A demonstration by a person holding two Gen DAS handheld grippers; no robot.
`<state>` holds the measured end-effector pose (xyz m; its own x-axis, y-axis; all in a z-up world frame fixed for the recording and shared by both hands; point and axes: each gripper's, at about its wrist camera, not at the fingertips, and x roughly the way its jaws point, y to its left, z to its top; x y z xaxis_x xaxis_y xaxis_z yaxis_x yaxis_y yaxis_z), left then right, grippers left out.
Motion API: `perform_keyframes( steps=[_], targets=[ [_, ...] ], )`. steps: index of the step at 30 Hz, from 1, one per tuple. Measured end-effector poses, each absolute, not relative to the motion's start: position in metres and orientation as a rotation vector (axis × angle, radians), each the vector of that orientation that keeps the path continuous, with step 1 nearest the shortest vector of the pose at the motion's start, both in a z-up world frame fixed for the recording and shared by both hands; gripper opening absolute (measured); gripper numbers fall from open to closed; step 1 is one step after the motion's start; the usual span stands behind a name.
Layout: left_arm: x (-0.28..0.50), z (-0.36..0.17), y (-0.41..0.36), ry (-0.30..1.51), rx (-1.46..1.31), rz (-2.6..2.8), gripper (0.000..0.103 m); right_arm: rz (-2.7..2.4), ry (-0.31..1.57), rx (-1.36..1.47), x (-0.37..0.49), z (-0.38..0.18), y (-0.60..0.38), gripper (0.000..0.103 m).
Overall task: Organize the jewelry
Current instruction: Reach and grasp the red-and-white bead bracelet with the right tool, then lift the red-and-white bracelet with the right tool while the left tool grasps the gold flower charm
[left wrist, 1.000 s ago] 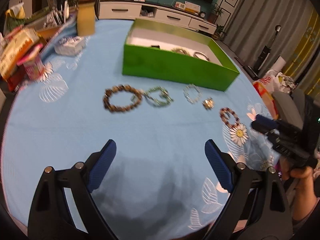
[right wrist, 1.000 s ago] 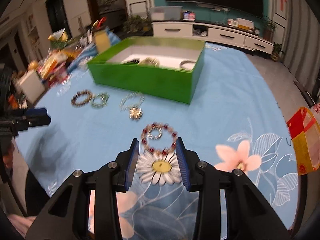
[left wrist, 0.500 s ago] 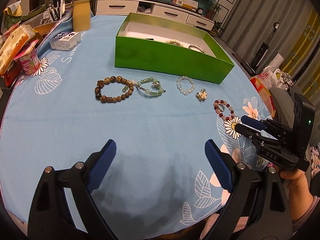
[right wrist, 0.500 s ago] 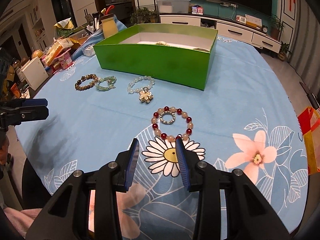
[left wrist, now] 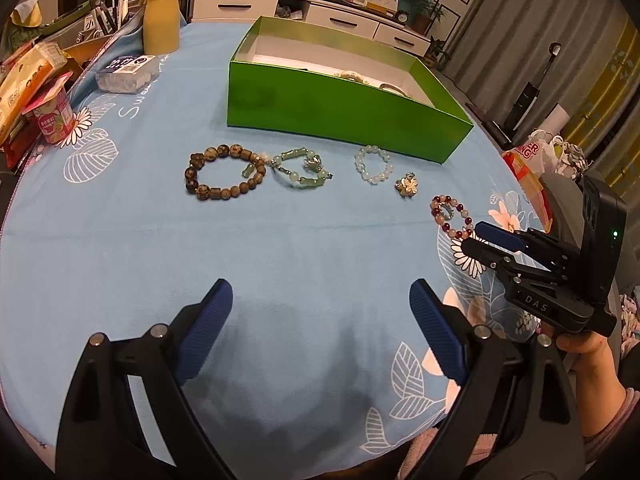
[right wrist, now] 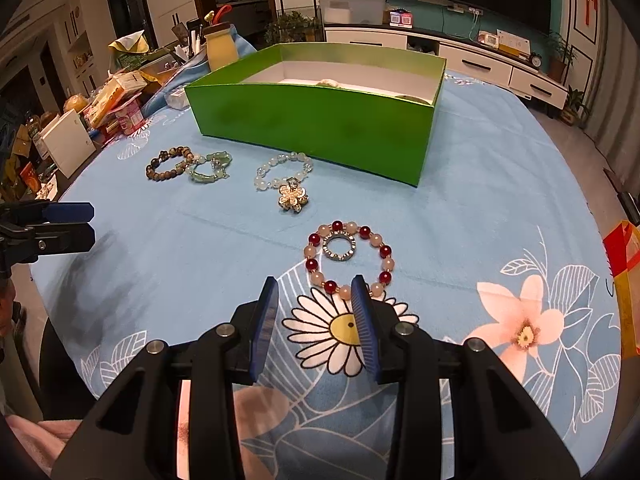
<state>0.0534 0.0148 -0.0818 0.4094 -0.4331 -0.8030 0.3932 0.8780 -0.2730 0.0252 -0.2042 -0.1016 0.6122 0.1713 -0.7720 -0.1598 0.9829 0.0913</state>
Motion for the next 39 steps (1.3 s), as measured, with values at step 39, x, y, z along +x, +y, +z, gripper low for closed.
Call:
perform_keyframes(
  steps=[39],
  targets=[
    [0.073,-0.09,-0.059,0.997,0.087,-0.59,0.091,0.272,0.675,0.481,0.044,-0.059,-0.291,0.007]
  ],
)
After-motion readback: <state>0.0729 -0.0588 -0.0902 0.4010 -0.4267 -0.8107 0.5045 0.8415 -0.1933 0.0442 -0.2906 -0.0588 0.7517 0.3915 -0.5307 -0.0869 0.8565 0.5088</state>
